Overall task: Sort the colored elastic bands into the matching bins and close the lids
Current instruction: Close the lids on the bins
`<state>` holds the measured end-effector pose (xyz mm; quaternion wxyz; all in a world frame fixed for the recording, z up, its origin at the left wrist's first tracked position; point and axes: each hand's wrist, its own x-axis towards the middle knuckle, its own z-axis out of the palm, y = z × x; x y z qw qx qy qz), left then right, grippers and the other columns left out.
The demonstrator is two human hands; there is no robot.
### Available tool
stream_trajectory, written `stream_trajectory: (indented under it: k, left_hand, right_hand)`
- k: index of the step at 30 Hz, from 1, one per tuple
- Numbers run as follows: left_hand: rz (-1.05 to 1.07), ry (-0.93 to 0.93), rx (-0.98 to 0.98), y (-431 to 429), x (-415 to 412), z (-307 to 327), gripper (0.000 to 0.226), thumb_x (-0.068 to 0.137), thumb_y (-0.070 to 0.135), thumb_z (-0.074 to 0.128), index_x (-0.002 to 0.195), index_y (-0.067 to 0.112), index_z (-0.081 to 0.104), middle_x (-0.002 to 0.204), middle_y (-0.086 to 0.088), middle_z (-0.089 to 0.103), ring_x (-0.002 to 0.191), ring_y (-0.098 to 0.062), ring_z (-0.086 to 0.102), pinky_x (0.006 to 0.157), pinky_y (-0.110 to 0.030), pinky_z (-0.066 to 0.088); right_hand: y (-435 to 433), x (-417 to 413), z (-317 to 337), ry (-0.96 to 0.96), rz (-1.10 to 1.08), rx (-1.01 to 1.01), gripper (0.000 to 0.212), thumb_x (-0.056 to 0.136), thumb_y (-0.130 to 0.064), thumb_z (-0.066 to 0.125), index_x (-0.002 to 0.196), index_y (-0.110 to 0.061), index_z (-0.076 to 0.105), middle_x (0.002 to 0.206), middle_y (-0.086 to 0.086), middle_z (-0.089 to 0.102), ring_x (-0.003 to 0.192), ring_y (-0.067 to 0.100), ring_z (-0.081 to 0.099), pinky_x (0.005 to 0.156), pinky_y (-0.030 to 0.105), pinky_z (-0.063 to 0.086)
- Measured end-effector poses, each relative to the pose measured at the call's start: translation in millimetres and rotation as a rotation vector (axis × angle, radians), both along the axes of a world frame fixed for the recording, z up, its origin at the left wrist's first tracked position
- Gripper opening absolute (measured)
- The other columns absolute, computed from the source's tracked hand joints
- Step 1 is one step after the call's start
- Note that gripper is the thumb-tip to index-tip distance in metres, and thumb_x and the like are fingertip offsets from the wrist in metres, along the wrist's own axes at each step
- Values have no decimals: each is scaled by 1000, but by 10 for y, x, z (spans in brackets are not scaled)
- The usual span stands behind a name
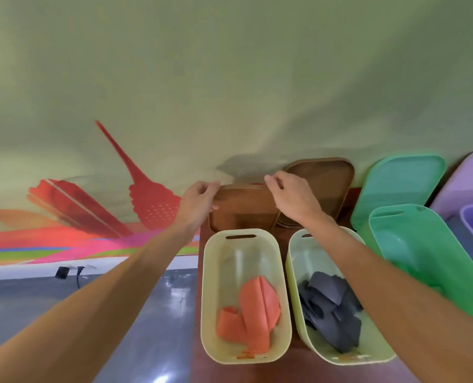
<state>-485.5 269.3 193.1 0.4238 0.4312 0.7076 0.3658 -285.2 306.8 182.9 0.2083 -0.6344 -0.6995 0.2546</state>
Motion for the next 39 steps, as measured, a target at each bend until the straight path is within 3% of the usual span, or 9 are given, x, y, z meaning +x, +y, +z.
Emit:
stream_trajectory:
  k: [3, 8, 11, 15, 17, 22, 29, 33, 39]
  left_hand:
    - [60, -3, 30, -261, 27, 67, 32, 91, 38, 55, 92, 8, 63, 81, -1, 67, 65, -14, 62, 71, -18, 47]
    - [184, -72, 103, -688, 97, 75, 7, 85, 16, 67, 88, 12, 62, 84, -8, 66, 57, -12, 58, 70, -29, 52]
    - [241, -124, 77, -1004, 130, 8, 27, 69, 16, 72, 94, 21, 61, 101, -12, 67, 70, -19, 64, 78, -35, 54]
    - [237, -160, -15, -1487, 177, -120, 64, 66, 8, 74, 126, 15, 52, 113, 3, 58, 85, -6, 61, 68, -17, 47]
    - [250, -218, -81, -1683, 174, -220, 74, 63, 8, 73, 132, 11, 48, 118, -2, 58, 88, -9, 61, 70, -19, 45]
    - [131, -112, -119, -2034, 186, -438, 30, 81, -1, 60, 108, 11, 65, 90, 4, 69, 85, -17, 65, 74, -20, 51]
    - [76, 137, -79, -2315, 155, -779, 46, 83, 10, 60, 128, 13, 54, 106, 0, 40, 107, -23, 51, 99, -36, 44]
    - [47, 89, -58, -2375, 118, -846, 43, 86, 8, 60, 128, 14, 54, 90, 9, 45, 99, -26, 55, 92, -35, 46]
    - [51, 13, -78, -2421, 63, -977, 45, 83, 16, 64, 128, 17, 55, 105, -10, 56, 89, -28, 62, 86, -48, 53]
  right_hand:
    - [-238, 5, -13, 75, -25, 3, 36, 95, -50, 40, 81, -21, 58, 84, 3, 64, 81, 28, 66, 81, 40, 50]
    - [-689, -18, -9, 305, -158, 4, 21, 84, -43, 66, 75, -24, 65, 78, -6, 67, 74, 19, 68, 76, 42, 55]
    - [-1050, 0, -82, 409, -205, -44, 10, 81, -31, 71, 85, -24, 65, 91, -6, 63, 85, 13, 63, 81, 32, 52]
    - [-1576, 78, -303, 445, -274, -229, 50, 75, -27, 74, 121, -23, 56, 122, -1, 50, 109, 12, 50, 90, 25, 40]
    - [-1806, 101, -398, 424, -281, -319, 68, 73, -27, 75, 134, -21, 47, 126, 0, 45, 114, 15, 49, 97, 30, 41]
    - [-2155, 133, -507, 257, -171, -405, 78, 76, -31, 72, 144, -16, 36, 132, 5, 39, 122, 22, 48, 106, 38, 39]
    - [-2506, 78, -563, 26, -123, -341, 73, 85, -37, 66, 144, -11, 32, 130, 5, 39, 120, 23, 48, 97, 38, 44]
    - [-2553, 25, -560, -15, -122, -324, 74, 87, -33, 65, 147, -9, 28, 135, 8, 38, 120, 25, 49, 98, 36, 42]
    - [-2597, -24, -607, -23, -153, -337, 74, 88, -29, 65, 148, -10, 25, 145, 12, 37, 132, 29, 41, 107, 40, 37]
